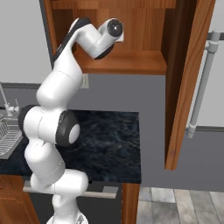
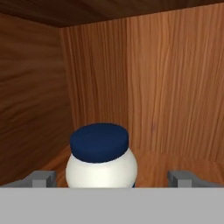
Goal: Collect the turmeric, mayonnaise, and shaker from the cabinet and place them next to the stove.
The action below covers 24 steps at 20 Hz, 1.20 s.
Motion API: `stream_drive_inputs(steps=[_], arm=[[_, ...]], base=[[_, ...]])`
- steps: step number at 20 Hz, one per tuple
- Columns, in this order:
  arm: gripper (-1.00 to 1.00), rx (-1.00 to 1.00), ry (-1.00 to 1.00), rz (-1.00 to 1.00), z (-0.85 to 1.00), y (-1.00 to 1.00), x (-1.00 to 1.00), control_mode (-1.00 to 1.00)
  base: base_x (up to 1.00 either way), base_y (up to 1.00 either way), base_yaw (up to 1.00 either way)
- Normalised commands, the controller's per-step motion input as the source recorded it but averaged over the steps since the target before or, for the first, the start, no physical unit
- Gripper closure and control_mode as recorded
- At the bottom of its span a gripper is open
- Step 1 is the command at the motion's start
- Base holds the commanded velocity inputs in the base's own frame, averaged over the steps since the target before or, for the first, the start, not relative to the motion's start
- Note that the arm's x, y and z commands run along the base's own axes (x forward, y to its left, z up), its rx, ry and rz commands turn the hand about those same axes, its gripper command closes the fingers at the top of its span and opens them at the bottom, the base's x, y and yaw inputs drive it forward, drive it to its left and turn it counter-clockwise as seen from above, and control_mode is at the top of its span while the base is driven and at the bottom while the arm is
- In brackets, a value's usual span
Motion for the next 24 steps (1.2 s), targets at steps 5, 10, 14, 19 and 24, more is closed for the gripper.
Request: stream_drive_inputs(steps=[5, 10, 14, 19, 24], arm=[[-1.0, 0.0, 0.06, 0.0, 0.05, 0.03, 0.05, -1.0], [-1.0, 0.0, 0.03, 0.0, 0.03, 0.0, 0.07, -1.0], [-1.0, 0.0, 0.02, 0.0, 0.01, 0.01, 0.1, -1.0], [-1.0, 0.0, 0.03, 0.0, 0.0, 0.04, 0.08, -1.0], [-1.0, -0.02, 0.03, 0.0, 0.0, 0.08, 0.04, -1.0]], base=[[0.0, 0.0, 0.0], [0.0, 0.0, 0.0], [0.0, 0.0, 0.0], [0.0, 0.0, 0.0], [0.0, 0.0, 0.0]])
